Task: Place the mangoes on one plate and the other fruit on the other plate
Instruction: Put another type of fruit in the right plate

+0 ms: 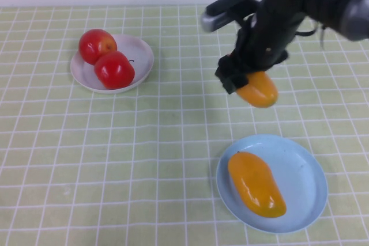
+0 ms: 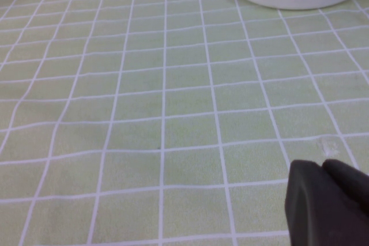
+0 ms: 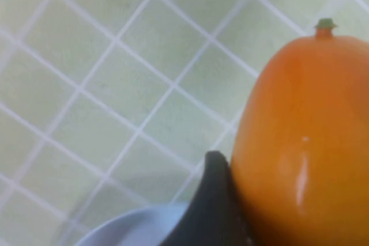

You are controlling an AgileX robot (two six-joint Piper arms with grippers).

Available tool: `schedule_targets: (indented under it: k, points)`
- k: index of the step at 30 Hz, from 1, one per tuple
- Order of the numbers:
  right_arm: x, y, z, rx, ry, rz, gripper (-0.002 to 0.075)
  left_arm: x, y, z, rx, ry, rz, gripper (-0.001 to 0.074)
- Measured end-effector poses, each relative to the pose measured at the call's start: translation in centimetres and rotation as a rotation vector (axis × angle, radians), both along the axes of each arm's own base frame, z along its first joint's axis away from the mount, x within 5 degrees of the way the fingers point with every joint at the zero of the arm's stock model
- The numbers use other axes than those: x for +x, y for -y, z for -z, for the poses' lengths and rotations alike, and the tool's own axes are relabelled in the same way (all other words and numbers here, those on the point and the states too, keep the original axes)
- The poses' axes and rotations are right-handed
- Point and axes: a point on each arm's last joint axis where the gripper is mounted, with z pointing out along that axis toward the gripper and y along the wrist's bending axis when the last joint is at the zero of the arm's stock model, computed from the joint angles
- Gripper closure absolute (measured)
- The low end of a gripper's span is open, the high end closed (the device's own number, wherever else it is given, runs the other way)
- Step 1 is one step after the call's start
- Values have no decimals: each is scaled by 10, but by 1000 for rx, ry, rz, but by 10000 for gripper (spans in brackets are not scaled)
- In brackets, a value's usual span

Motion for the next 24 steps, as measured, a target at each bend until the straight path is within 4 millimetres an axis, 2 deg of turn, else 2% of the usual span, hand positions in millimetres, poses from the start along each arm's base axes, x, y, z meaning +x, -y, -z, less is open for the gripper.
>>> schedule_targets:
  k: [2, 5, 12, 17, 21, 24]
  points:
    - [-14, 10, -9, 17, -15, 108, 217, 0, 0, 0, 0, 0, 0, 736]
    - [-37, 25, -6, 14, -47, 212, 217, 0, 0, 0, 0, 0, 0, 736]
    - [-83, 51, 33, 23, -135, 290, 217, 0, 0, 0, 0, 0, 0, 736]
    - [-89, 69, 59, 21, -184, 346, 217, 0, 0, 0, 0, 0, 0, 736]
    - [-88, 74, 67, 51, -162, 368, 216, 0, 0, 0, 0, 0, 0, 736]
    - [-86, 73, 68, 75, -153, 375, 146, 0, 0, 0, 0, 0, 0, 736]
